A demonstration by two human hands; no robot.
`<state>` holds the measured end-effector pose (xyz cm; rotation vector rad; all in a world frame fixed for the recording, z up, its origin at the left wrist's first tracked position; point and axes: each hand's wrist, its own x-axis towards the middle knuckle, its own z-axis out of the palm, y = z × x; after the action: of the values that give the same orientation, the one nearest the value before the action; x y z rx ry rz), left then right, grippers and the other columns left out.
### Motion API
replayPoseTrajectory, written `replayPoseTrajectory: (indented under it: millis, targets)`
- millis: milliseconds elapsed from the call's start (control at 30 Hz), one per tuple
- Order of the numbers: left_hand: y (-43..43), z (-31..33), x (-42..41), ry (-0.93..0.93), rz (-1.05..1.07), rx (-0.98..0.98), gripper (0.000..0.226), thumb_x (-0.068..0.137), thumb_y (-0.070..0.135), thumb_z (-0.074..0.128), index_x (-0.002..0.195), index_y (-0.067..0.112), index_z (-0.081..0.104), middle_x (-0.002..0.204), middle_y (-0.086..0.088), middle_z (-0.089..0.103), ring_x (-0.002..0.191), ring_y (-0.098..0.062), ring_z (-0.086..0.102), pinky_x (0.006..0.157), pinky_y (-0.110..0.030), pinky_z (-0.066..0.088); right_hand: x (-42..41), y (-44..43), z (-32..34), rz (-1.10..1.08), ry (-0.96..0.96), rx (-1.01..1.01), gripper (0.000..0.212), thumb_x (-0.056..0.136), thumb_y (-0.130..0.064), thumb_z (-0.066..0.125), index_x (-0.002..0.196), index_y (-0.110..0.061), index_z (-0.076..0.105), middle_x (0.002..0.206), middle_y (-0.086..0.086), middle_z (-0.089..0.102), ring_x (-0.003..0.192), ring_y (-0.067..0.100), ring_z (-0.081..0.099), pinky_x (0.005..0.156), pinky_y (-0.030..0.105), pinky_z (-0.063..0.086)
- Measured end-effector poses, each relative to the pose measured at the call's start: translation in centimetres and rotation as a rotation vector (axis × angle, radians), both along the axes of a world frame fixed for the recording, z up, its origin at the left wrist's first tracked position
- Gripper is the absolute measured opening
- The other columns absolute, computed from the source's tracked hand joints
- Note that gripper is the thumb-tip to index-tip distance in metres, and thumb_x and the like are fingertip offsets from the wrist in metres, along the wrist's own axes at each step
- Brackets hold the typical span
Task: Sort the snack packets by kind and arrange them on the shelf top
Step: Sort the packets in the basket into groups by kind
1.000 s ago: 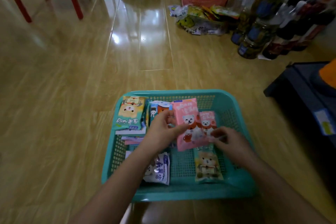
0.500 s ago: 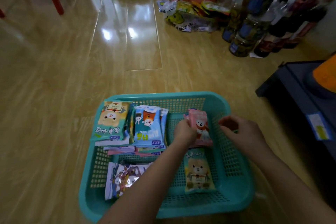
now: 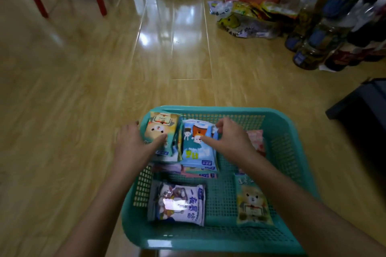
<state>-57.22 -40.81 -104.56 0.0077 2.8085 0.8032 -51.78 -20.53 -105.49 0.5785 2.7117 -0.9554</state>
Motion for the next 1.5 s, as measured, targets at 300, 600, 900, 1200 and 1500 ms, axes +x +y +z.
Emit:
replayPoseTrajectory:
  millis: [300,600,900,1200,1500]
  targets:
    - [0.2,0.3,-1.2,-0.172,-0.009,0.182,0.030,0.075,0.040,0.074,0.072,0.024,0.048,0.077,0.003,0.060,0.072,-0.016,0.060,0.070,-0.038,0.051,-3.0,-2.3,-1.2,-0.034,-0.090,0.063,0.096,0.072,-0.056,0.070,0.140,-0.007,0.023,0.143,0.014,0.033,0.128,0.030,0.039,0.093,0.036,0.040]
    - [-0.2,-0.7,-1.6,-0.273,0.077,0.333,0.049,0.070,0.035,0.078,0.101,0.009,0.050,0.091,-0.004,0.061,0.084,-0.023,0.062,0.076,-0.043,0.052,-3.3,-2.2,-1.3,-0.118,-0.049,-0.117,0.058,0.076,-0.043,0.073,0.112,-0.009,0.042,0.105,0.009,0.053,0.091,0.024,0.053,0.064,0.030,0.037]
    - [-0.5,-0.8,-1.7,-0.316,0.136,0.508,0.039,0.068,0.021,0.080,0.092,0.010,0.051,0.083,-0.004,0.062,0.069,-0.015,0.060,0.057,-0.028,0.047,0.4,4.4,2.7,-0.302,0.094,-0.427,0.021,0.070,-0.014,0.075,0.088,-0.017,0.064,0.077,0.001,0.064,0.069,0.017,0.059,0.056,0.024,0.047]
    - [-0.5,-0.8,-1.4,-0.319,0.190,0.599,0.031,0.070,0.016,0.078,0.086,0.009,0.053,0.081,-0.007,0.065,0.062,-0.015,0.063,0.045,-0.020,0.045,8.0,8.4,1.3,-0.511,-0.178,-0.700,0.037,0.064,-0.004,0.072,0.096,-0.003,0.055,0.088,0.025,0.058,0.070,0.028,0.058,0.059,0.031,0.046]
    - [-1.0,0.1,-0.4,-0.244,0.253,0.697,0.023,0.072,0.016,0.077,0.086,0.011,0.060,0.085,-0.010,0.069,0.069,-0.021,0.066,0.056,-0.027,0.049,12.5,3.9,-2.4,-0.659,-0.181,-0.569,0.014,0.085,-0.013,0.065,0.082,-0.010,0.051,0.080,0.012,0.057,0.069,0.023,0.054,0.062,0.030,0.044]
